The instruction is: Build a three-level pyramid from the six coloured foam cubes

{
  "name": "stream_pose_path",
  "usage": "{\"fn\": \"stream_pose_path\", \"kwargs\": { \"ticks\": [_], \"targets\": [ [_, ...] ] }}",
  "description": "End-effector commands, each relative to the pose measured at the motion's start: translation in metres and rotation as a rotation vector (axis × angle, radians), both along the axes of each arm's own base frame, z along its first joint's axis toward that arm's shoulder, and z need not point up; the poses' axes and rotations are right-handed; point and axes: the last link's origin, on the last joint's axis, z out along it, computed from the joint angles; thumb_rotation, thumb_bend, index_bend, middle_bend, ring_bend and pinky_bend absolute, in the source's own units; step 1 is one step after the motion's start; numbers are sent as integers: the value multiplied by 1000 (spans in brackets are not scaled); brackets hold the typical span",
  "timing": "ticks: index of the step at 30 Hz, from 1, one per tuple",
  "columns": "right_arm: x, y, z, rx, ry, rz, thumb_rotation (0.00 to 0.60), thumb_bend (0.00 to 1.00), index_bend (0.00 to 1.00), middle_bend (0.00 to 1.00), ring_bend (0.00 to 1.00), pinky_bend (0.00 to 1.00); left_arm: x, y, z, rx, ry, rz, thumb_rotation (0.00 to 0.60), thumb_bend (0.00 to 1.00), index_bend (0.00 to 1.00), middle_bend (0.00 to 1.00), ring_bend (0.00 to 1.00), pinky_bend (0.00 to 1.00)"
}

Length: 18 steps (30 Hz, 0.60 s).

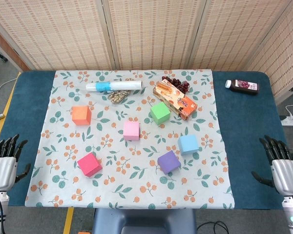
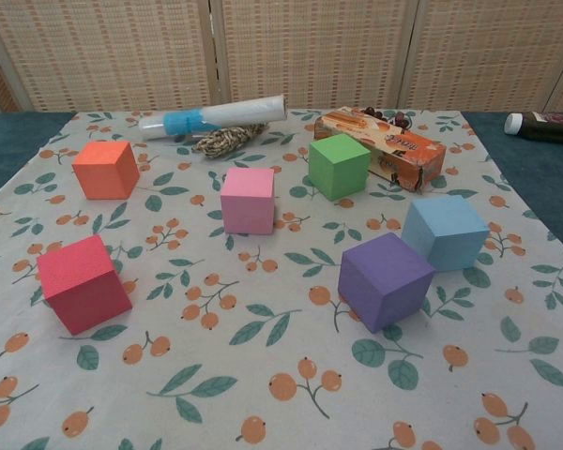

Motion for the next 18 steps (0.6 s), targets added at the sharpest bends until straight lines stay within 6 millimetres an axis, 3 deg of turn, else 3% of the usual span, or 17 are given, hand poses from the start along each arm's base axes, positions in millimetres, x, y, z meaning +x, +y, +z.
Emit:
{"fn": "stream_pose_path", "kwargs": {
  "ticks": [1,11,13,18],
  "targets": [
    [1,0,0,4,-4,3,600,0,0,0,0,0,-1,-2,0,-2,0,2,600,354,166,0,0,0],
    [4,5,6,1,-27,35,600,0,0,0,0,0,2,-3,7,-6,-9,-36,600,354,179,0,0,4],
    [5,4,9,3,-27,47,600,0,0,0,0,0,5,5,9,-17,-15,-61,600,355,192,0,0,12],
    [16,-4,18,24,-12,85,600,0,0,0,0,0,16,50,13,-78,-57,-116,600,354,228,0,0,35]
  ]
}}
